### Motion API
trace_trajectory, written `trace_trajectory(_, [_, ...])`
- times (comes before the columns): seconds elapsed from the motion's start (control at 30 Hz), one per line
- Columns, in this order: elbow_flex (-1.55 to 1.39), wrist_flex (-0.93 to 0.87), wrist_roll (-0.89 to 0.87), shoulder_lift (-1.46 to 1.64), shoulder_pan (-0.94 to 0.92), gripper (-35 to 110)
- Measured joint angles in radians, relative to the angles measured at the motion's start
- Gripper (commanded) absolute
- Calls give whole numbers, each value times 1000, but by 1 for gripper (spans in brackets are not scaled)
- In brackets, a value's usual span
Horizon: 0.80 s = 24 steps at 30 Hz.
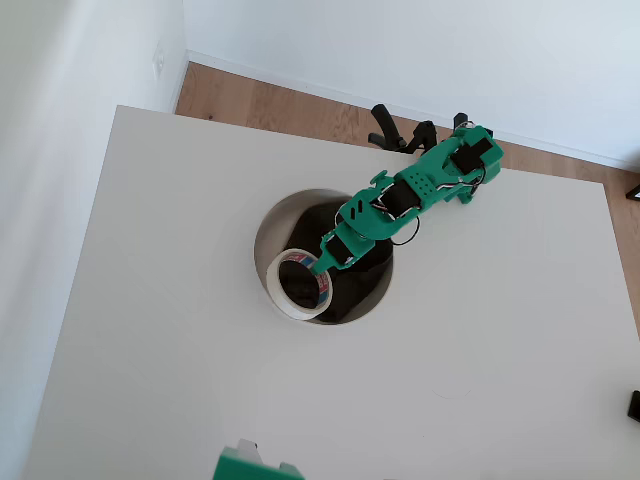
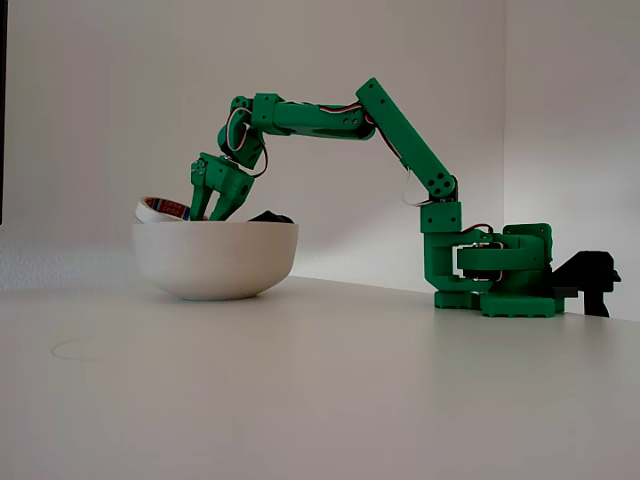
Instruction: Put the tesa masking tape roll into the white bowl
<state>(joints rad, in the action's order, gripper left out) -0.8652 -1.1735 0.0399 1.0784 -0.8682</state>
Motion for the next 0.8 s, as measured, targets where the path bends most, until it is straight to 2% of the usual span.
trace_trajectory(0.33, [2, -25, -37, -6, 80, -8])
trace_trajectory(0.8, [2, 3, -31, -6, -44, -8])
